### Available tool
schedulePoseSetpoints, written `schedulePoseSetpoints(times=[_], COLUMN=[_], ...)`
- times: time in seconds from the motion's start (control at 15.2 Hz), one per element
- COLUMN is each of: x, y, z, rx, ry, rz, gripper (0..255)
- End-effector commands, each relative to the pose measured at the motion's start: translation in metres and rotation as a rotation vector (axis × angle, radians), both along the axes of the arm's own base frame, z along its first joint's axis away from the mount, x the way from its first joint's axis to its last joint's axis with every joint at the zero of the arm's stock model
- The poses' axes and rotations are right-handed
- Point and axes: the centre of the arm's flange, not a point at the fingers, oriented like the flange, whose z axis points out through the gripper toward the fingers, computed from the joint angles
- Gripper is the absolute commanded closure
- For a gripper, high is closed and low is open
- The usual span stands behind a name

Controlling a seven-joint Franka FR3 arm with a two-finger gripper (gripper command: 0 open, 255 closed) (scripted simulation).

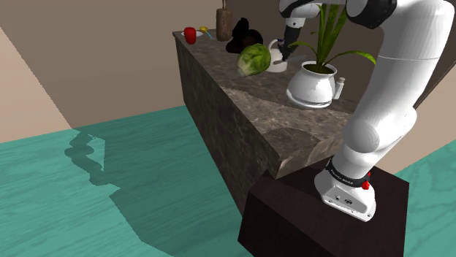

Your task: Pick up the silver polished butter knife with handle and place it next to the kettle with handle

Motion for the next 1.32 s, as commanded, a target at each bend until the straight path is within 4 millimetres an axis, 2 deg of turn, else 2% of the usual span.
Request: schedulePoseSetpoints(times=[0.0, 0.99, 1.25], x=[0.001, 0.001, 0.0], y=[0.001, 0.001, 0.001], z=[-0.011, -0.092, -0.092], rx=[0.0, 0.0, 0.0], ry=[0.0, 0.0, 0.0], rz=[0.0, 0.0, 0.0], gripper=[255, 255, 255])
